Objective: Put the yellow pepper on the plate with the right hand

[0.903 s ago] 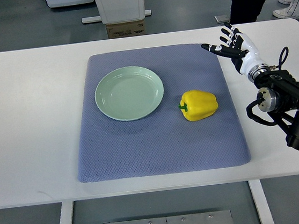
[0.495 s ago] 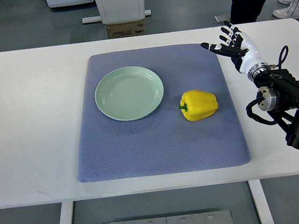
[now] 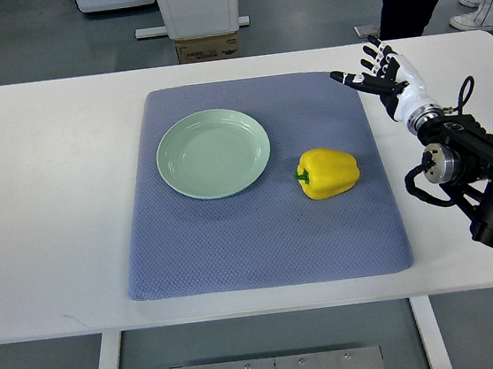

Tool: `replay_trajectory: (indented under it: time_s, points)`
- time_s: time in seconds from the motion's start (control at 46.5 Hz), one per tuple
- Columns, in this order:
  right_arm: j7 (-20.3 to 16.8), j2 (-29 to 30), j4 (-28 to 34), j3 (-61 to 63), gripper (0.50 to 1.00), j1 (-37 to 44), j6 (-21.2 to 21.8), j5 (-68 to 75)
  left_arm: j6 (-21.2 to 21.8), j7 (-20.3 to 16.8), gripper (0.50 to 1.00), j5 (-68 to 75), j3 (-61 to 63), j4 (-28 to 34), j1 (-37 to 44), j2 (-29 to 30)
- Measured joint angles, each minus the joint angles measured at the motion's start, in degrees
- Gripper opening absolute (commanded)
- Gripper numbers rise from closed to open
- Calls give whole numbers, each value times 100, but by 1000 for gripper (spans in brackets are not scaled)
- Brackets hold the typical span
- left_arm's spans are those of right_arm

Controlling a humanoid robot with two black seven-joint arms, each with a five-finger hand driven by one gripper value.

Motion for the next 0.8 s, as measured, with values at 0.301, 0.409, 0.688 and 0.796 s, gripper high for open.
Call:
replay_trajectory:
  time_s: [0.301, 0.409, 0.688, 0.796]
  points:
    - [0, -8, 6, 0, 1000, 15, 4, 0, -1, 0, 1000, 5, 0, 1, 0, 0]
    - [0, -9, 6, 0, 1000, 16, 5, 0, -1, 0, 1000, 6, 0, 4, -2, 0]
    - [55, -11, 10, 0, 1000, -33, 8, 0, -2, 0, 1000, 5, 0, 4, 0, 0]
    - [61, -15, 10, 0, 1000, -34, 9, 0, -2, 0, 1000, 5, 0, 3, -2, 0]
